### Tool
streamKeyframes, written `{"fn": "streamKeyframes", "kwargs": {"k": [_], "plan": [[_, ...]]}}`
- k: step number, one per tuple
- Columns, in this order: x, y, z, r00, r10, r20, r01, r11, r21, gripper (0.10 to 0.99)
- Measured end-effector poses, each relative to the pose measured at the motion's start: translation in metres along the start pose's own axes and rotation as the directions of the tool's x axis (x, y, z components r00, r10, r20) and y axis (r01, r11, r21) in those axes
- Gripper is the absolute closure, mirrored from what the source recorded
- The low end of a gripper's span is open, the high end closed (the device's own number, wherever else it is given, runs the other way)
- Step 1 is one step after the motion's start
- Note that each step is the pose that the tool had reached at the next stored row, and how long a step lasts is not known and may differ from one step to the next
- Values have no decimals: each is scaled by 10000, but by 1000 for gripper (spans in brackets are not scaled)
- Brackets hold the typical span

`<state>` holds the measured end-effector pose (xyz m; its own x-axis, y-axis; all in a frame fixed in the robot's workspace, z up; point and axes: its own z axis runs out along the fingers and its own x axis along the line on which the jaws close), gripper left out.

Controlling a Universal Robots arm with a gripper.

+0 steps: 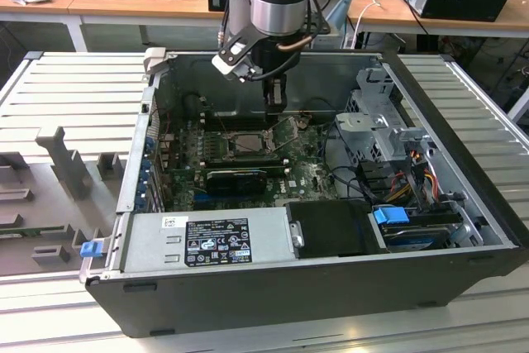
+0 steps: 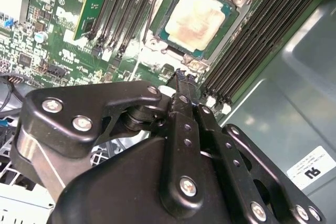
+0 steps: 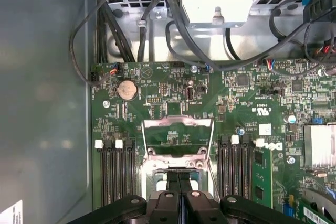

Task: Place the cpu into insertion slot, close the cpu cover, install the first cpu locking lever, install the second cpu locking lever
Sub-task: 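Close the cpu cover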

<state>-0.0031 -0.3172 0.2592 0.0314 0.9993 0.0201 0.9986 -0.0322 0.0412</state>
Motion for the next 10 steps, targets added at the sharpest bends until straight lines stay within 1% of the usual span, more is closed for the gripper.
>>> {"fn": "streamKeyframes", "kwargs": {"k": [5,8,10], "plan": [[3,85,3,10000,1,4,-1,10000,22,980],[4,122,5,10000,1,5,-1,10000,25,980],[6,172,7,10000,1,4,-1,10000,29,980]]}}
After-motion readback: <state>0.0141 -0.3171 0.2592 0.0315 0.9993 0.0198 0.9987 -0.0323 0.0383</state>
